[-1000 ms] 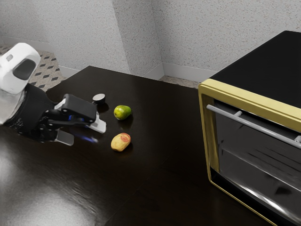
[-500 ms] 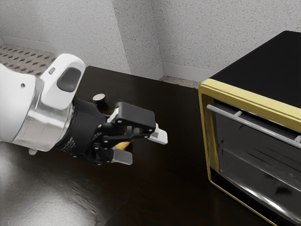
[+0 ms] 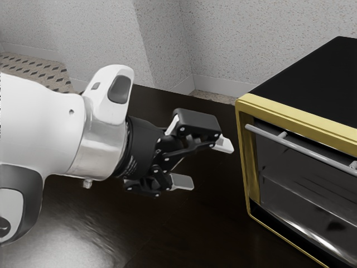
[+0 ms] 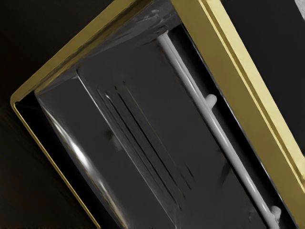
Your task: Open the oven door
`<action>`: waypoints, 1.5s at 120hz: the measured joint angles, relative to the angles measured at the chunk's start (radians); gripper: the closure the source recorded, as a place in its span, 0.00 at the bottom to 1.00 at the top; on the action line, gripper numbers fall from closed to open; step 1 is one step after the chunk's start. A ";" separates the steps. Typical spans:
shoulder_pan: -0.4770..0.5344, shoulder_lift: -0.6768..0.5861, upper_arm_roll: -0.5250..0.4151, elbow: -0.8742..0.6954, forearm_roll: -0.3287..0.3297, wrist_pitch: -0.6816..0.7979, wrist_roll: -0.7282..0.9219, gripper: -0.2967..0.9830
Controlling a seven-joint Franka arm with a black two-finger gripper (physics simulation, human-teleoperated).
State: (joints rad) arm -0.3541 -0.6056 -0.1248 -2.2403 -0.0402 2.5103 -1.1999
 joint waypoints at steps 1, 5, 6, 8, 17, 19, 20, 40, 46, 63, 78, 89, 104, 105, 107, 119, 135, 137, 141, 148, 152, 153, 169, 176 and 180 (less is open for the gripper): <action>-0.001 0.002 0.000 0.000 0.001 0.004 -0.005 0.23; -0.003 0.012 -0.001 0.001 0.003 0.018 -0.025 0.23; -0.004 0.015 -0.001 0.001 0.003 0.022 -0.030 0.23; -0.005 0.021 -0.001 0.002 0.004 0.028 -0.039 0.23; -0.004 0.065 -0.001 0.007 0.001 0.057 -0.079 0.23; -0.004 0.076 -0.001 0.009 -0.001 0.064 -0.087 0.23; -0.004 0.082 -0.001 0.010 -0.002 0.068 -0.092 0.23; -0.027 0.121 -0.001 0.018 -0.006 0.114 -0.162 0.23; -0.024 0.136 -0.001 0.021 -0.007 0.122 -0.180 0.23; 0.016 0.216 0.008 0.084 -0.004 0.136 -0.214 0.23; 0.026 0.271 0.011 0.109 -0.004 0.143 -0.229 0.23; 0.032 0.293 0.021 0.120 -0.004 0.146 -0.237 0.23; 0.038 0.313 0.041 0.144 -0.004 0.148 -0.240 0.23; 0.038 0.314 0.043 0.146 -0.003 0.148 -0.240 0.23; 0.038 0.317 0.046 0.149 -0.004 0.148 -0.240 0.23; 0.039 0.328 0.054 0.156 -0.006 0.149 -0.237 0.23; 0.040 0.346 0.056 0.179 -0.007 0.149 -0.234 0.23; 0.041 0.347 0.056 0.180 -0.008 0.149 -0.234 0.23; 0.045 0.349 0.056 0.182 -0.009 0.149 -0.233 0.23; 0.048 0.351 0.056 0.184 -0.010 0.149 -0.232 0.23; 0.049 0.351 0.056 0.184 -0.010 0.149 -0.232 0.23; 0.049 0.351 0.056 0.184 -0.011 0.149 -0.232 0.23; 0.061 0.360 0.060 0.180 -0.020 0.149 -0.231 0.23; 0.062 0.364 0.060 0.178 -0.026 0.149 -0.231 0.23; 0.063 0.365 0.061 0.177 -0.028 0.149 -0.230 0.23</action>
State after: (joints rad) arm -0.2914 -0.2402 -0.0642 -2.0635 -0.0686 2.6597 -1.4304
